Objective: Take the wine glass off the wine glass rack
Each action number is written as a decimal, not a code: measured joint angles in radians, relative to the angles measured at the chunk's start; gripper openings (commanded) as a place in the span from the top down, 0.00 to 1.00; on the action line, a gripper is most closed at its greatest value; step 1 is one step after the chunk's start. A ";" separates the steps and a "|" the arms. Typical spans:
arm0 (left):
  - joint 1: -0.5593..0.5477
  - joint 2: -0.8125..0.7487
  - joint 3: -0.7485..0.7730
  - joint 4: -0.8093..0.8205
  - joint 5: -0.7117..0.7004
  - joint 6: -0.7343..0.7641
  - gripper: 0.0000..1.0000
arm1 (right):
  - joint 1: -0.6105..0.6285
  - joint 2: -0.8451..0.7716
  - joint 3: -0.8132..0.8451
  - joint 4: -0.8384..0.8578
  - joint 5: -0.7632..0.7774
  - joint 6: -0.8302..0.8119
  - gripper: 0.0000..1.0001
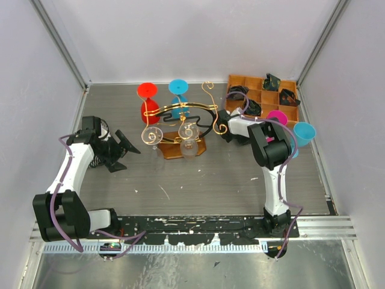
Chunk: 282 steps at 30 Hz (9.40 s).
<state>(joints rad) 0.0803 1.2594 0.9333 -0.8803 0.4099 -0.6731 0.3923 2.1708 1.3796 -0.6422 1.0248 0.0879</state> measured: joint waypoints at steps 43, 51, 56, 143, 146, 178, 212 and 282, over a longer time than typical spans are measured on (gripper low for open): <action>0.000 0.000 0.010 -0.022 -0.009 0.014 0.07 | -0.198 -0.277 0.637 -0.197 -1.046 0.277 0.01; 0.000 -0.002 0.011 -0.022 -0.008 0.011 0.07 | -0.182 -0.459 0.678 -0.208 -1.324 0.470 0.00; 0.000 -0.003 0.011 -0.022 -0.008 0.007 0.07 | -0.076 -0.512 0.672 -0.214 -1.448 0.521 0.23; 0.000 -0.086 0.127 -0.067 -0.010 -0.034 0.07 | 0.048 -0.691 0.080 0.134 -1.595 0.725 0.99; 0.000 -0.086 0.127 -0.067 -0.010 -0.034 0.07 | 0.019 -0.734 0.070 0.111 -1.596 0.719 0.99; 0.024 0.153 0.807 0.168 0.304 -0.151 0.07 | 0.499 -0.665 0.671 -0.063 -1.375 -0.227 0.99; -0.055 0.230 0.810 0.399 0.681 -0.163 0.02 | 0.744 -0.507 0.703 -0.147 -1.120 -0.866 0.99; -0.109 0.606 0.521 1.057 -0.672 0.481 0.44 | 0.193 -0.737 0.309 0.372 -1.352 -0.435 0.29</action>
<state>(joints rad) -0.0284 1.8656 1.4548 0.1772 -0.2619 -0.1921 0.5858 1.4342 1.6886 -0.2707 -0.3275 -0.3470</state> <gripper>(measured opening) 0.736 0.713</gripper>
